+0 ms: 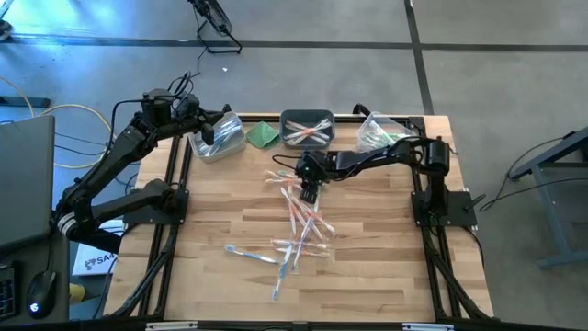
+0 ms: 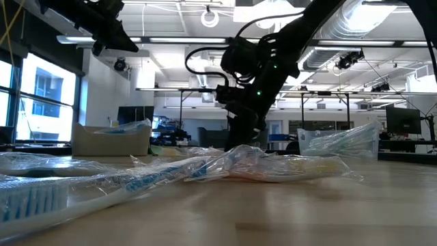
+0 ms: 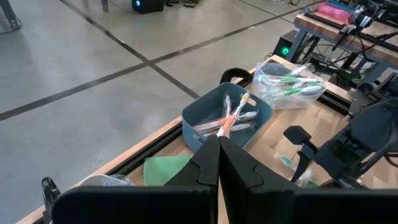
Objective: Pick & Place Toothbrushes
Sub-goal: Put the orange toothbrush into the blue bin
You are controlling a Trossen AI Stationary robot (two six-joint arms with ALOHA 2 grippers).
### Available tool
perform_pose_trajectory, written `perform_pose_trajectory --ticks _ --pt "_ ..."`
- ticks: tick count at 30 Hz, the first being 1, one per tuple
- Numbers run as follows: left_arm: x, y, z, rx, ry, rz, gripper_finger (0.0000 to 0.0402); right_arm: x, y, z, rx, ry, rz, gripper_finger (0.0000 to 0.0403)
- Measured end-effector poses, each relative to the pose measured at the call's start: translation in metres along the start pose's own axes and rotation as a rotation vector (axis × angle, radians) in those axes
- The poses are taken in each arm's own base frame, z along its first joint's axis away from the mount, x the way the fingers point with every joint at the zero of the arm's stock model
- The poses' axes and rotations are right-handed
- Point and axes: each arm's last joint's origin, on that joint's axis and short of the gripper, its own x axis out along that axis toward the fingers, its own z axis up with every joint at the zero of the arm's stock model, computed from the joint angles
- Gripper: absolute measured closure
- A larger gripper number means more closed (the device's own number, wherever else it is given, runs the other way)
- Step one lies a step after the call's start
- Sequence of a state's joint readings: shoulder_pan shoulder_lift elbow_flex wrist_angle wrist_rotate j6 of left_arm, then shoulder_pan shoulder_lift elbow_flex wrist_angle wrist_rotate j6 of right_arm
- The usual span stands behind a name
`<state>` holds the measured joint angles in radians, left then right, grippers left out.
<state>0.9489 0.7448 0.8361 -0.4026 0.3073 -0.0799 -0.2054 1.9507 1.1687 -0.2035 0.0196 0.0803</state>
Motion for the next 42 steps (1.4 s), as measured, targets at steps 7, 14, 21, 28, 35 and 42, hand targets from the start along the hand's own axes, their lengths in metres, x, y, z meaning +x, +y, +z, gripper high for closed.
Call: perform_pose_trajectory --ticks 7,14,21,28,35,42 --pt "0.000 0.000 0.000 0.000 0.000 0.002 0.0401 0.001 0.000 0.000 -0.007 0.000 -0.008 0.0309" --pt "0.000 0.000 0.000 0.000 0.000 0.002 0.0401 0.000 0.000 0.000 -0.038 -0.005 -0.007 0.0358" --pt "0.000 0.000 0.000 0.000 0.000 0.002 0.0401 -0.014 0.000 0.010 -0.058 -0.076 -0.003 0.0385" --pt "0.000 0.000 0.000 0.000 0.000 0.002 0.0401 -0.045 0.000 0.025 -0.096 -0.184 -0.029 0.0380" --pt "0.000 0.000 0.000 0.000 0.000 0.002 0.0401 -0.073 -0.007 0.035 -0.075 -0.264 -0.063 0.0382" --pt "0.000 0.000 0.000 -0.001 0.001 0.002 0.0401 -0.082 -0.018 0.037 -0.028 -0.283 -0.089 0.0382"
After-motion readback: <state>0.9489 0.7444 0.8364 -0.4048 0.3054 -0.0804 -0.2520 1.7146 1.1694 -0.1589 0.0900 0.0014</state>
